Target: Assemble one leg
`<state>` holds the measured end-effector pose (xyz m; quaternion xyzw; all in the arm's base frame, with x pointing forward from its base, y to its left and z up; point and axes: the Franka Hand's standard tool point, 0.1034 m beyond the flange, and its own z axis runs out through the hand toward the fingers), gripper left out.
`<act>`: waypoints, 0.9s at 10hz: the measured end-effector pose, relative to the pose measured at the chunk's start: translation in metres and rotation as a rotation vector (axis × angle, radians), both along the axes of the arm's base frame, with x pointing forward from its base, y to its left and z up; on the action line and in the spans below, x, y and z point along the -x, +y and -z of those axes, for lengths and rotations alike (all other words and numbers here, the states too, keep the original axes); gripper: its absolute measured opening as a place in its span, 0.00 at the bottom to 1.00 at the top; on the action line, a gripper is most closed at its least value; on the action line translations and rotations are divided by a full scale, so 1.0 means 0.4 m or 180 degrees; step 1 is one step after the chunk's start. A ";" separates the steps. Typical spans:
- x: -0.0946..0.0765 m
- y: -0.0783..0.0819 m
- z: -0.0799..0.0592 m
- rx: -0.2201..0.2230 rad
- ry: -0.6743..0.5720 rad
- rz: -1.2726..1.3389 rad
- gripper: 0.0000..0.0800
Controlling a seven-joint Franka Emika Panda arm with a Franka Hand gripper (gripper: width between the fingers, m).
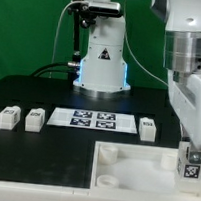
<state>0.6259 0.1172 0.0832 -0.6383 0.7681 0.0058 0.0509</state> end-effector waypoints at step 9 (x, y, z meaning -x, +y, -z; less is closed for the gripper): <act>-0.006 -0.001 0.005 0.0242 -0.0239 -0.2965 0.81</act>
Offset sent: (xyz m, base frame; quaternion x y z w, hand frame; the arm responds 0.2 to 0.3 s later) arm 0.0106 0.0205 0.0003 0.0201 -0.0211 -0.3897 0.9205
